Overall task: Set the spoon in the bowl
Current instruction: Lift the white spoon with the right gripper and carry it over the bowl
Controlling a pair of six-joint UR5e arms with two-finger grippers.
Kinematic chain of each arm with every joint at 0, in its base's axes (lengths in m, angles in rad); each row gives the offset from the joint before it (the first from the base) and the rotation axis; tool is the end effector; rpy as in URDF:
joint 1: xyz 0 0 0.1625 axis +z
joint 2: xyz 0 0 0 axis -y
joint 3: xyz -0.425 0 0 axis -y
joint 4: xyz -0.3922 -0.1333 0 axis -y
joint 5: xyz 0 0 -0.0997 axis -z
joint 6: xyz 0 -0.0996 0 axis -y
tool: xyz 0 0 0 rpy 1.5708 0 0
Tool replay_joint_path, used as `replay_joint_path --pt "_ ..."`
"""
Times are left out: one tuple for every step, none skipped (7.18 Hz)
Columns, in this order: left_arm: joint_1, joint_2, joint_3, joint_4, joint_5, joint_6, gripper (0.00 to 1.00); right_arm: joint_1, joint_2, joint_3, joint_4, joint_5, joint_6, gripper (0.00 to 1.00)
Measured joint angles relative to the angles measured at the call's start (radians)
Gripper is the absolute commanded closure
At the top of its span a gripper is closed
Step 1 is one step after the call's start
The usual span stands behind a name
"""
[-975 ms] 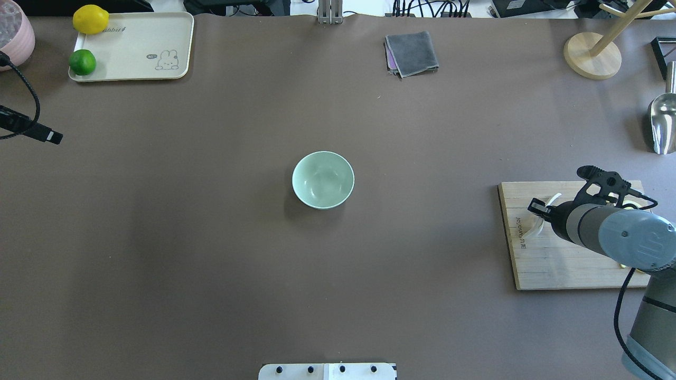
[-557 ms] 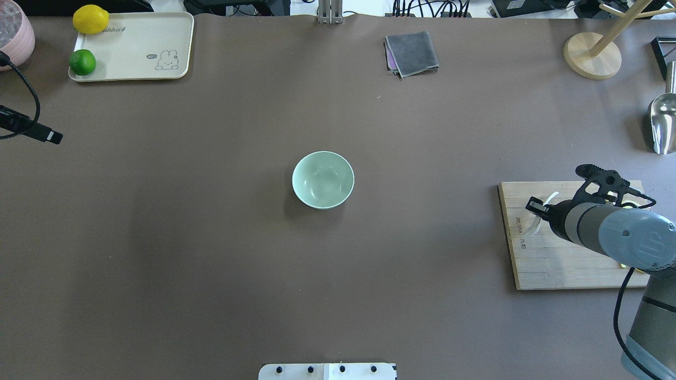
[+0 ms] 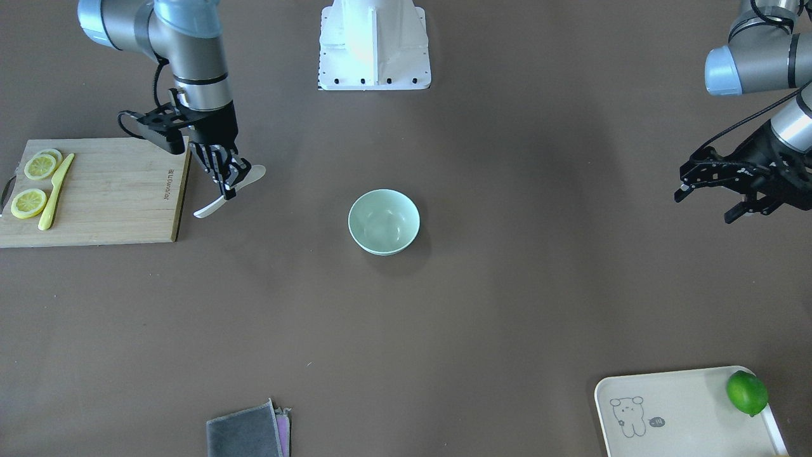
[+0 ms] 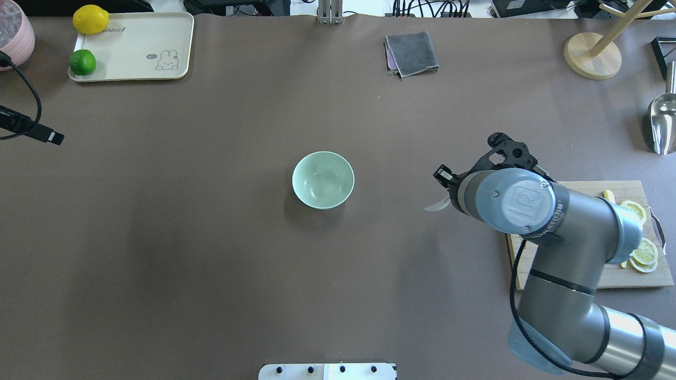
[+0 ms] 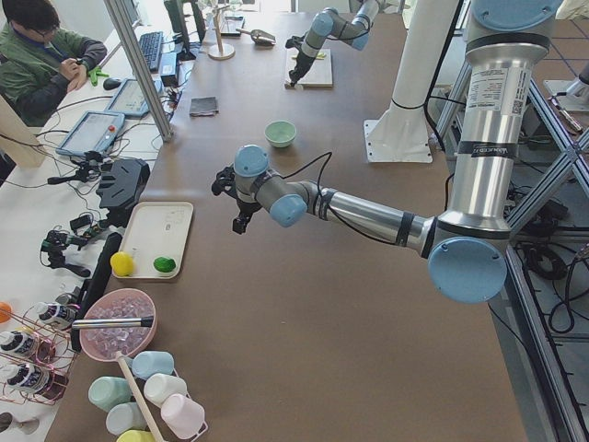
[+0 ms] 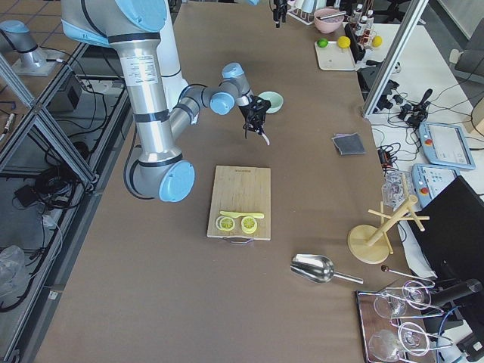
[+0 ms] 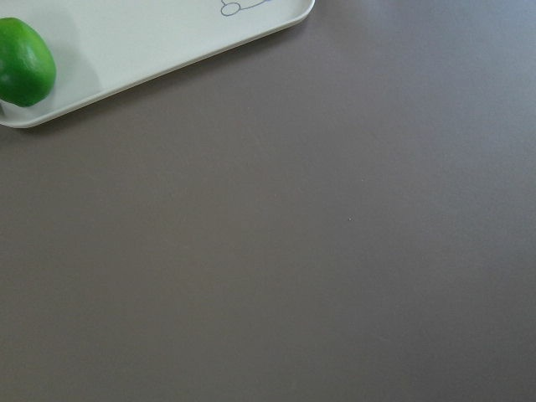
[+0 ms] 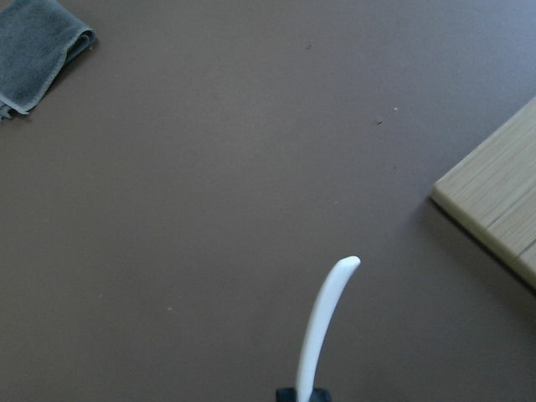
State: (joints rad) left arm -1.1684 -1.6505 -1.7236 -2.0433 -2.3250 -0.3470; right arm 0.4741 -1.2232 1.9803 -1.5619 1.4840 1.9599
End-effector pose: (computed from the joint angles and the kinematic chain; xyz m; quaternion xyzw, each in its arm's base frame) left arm 0.1510 -0.5209 0.4865 0.1722 0.4391 0.1512 0.8687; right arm -0.4428 -0.3867 0.2951 0.0561 -0.3713 0.4024 0.8349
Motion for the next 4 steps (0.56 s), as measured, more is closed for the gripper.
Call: replay_joint_path --pt "0.000 0.000 0.000 0.000 0.000 -0.001 0.01 -0.012 0.100 -0.040 -0.068 -0.007 0.058 1.00" --pt "0.001 0.000 0.000 0.000 0.000 -0.001 0.01 -0.026 0.199 -0.099 -0.117 -0.029 0.117 1.00" --pt "0.001 0.000 -0.001 0.000 -0.001 -0.001 0.01 -0.041 0.301 -0.183 -0.143 -0.059 0.176 1.00" --pt "0.001 0.000 0.000 0.000 -0.003 -0.001 0.01 -0.051 0.390 -0.271 -0.151 -0.080 0.223 1.00"
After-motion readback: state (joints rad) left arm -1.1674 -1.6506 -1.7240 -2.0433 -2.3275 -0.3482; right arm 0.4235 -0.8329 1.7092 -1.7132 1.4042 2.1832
